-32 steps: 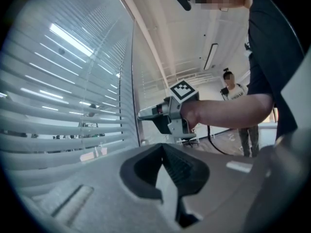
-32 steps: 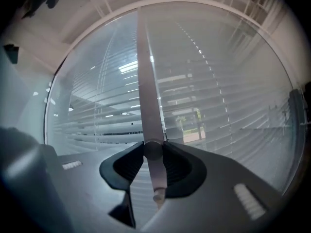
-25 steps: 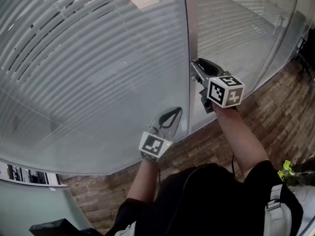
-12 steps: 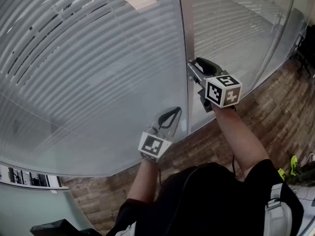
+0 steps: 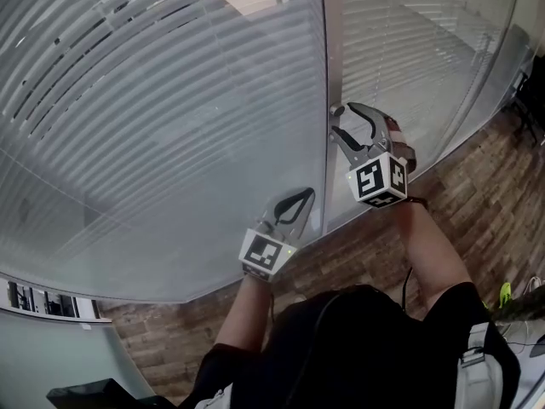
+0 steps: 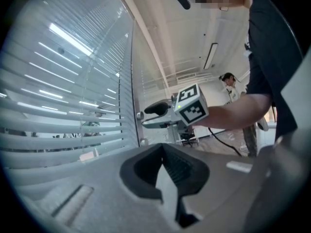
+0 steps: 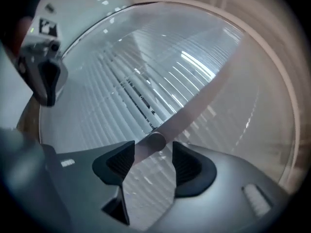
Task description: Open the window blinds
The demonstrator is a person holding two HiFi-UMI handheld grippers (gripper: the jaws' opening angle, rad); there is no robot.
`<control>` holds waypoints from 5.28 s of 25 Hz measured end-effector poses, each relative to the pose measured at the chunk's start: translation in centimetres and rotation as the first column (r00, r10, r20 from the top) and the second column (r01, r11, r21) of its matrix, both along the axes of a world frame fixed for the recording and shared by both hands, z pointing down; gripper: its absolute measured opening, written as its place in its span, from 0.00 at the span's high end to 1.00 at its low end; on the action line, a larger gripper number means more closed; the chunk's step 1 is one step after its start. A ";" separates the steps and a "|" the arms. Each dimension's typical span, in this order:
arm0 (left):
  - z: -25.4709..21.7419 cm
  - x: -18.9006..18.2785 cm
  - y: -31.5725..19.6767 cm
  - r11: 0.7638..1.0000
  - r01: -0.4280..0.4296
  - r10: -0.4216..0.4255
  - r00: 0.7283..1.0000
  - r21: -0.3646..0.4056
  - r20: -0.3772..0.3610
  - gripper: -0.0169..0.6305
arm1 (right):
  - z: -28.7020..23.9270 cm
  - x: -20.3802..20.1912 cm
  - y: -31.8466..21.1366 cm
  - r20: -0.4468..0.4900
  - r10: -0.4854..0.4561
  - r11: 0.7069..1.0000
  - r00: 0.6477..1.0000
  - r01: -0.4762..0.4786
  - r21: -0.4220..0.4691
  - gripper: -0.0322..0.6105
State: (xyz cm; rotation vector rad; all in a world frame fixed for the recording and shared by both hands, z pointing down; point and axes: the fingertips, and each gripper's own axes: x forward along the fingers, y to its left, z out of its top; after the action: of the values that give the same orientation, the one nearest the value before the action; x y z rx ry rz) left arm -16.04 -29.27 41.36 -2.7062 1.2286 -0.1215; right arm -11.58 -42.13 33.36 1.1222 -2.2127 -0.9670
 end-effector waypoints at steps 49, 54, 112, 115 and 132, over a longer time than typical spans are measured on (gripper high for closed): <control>-0.7 -1.1 0.4 1.000 0.019 -0.019 1.000 -0.003 -0.020 0.97 | -0.2 -0.5 -1.8 0.433 0.020 0.948 0.901 0.121 -0.295 0.75; -0.1 -1.1 0.5 1.000 0.017 -0.017 1.000 0.005 -0.023 0.97 | 0.0 -0.1 -2.0 0.537 0.059 0.928 0.841 0.152 -0.340 0.75; -0.4 2.4 -0.6 0.999 -0.054 0.054 0.998 -0.003 -0.036 0.97 | -0.8 4.5 2.4 0.734 -0.008 0.915 0.679 0.302 -0.269 0.82; -0.9 3.4 -0.7 0.997 -0.072 0.070 0.995 -0.013 -0.074 0.97 | -0.9 5.7 3.7 0.716 -0.045 0.922 0.696 0.306 -0.239 0.87; -0.8 9.6 -0.5 0.986 -0.165 0.163 0.983 -0.014 -0.078 0.97 | 4.3 12.8 9.6 0.660 -0.056 0.923 0.749 0.290 -0.251 0.94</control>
State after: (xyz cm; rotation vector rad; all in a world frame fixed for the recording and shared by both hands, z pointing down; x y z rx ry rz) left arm -6.48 -29.75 40.57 -2.8401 1.0221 -0.0088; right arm 1.25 -32.51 37.62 1.2099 -2.9355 -0.2173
